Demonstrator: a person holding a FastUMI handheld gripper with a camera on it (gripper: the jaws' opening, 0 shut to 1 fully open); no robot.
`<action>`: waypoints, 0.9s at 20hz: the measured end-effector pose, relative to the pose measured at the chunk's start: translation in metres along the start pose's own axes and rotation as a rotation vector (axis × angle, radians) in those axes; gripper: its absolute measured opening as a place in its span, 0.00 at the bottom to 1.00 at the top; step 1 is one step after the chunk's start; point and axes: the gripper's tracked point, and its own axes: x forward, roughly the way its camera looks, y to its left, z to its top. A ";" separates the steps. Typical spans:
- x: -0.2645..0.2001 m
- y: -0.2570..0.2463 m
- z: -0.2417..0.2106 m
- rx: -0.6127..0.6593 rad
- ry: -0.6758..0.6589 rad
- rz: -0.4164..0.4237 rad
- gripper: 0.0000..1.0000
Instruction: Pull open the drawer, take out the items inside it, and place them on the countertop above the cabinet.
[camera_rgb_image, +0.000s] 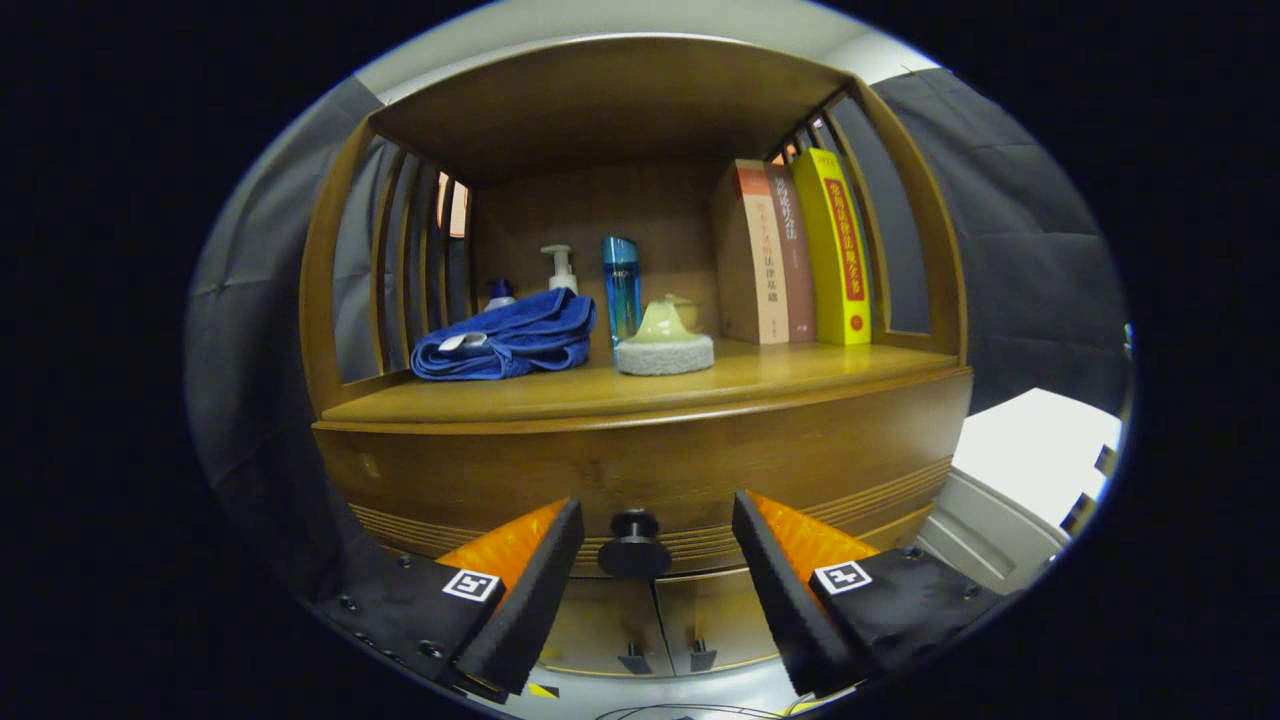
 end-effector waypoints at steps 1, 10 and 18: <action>-0.012 -0.002 0.012 -0.007 -0.013 -0.004 0.99; -0.137 -0.004 0.125 -0.053 -0.169 -0.012 0.98; -0.241 -0.008 0.162 -0.010 -0.233 0.042 0.98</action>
